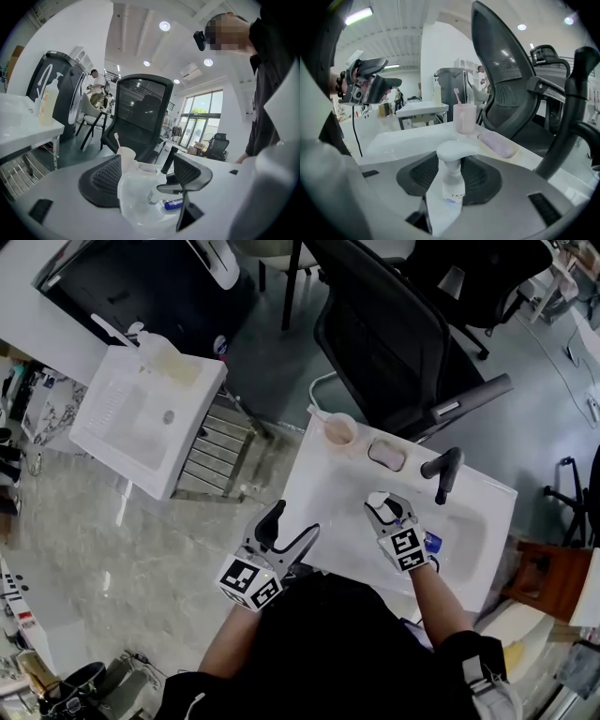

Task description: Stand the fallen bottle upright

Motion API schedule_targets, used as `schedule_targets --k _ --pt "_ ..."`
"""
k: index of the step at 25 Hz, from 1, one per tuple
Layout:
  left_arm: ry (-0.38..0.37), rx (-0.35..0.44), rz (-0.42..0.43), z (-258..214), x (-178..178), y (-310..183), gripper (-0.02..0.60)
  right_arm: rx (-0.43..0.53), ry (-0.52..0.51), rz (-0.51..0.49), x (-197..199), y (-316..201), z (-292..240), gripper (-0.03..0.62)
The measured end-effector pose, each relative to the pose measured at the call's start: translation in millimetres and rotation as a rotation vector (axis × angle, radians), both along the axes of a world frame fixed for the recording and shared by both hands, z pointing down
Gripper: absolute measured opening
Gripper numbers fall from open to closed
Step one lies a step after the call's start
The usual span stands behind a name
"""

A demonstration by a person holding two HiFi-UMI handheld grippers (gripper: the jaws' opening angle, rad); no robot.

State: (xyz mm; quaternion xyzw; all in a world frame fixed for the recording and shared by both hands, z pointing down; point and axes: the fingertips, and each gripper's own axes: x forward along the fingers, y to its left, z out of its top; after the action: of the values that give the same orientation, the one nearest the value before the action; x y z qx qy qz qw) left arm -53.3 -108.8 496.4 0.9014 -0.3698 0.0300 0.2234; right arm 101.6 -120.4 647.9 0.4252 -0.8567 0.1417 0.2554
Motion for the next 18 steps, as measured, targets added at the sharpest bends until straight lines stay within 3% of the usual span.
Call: schedule_targets --k 6,13,18 --pt "0.001 0.024 0.054 -5 15 -4 0.359 0.028 -0.139 0.065 0 3 -38 0.156" --pt "0.019 0.074 0.181 -18 50 -17 0.359 0.111 -0.163 0.122 6 19 -75 0.123" --pt "0.031 0.081 0.265 -20 77 -16 0.359 0.159 -0.203 0.236 35 32 -93 0.123"
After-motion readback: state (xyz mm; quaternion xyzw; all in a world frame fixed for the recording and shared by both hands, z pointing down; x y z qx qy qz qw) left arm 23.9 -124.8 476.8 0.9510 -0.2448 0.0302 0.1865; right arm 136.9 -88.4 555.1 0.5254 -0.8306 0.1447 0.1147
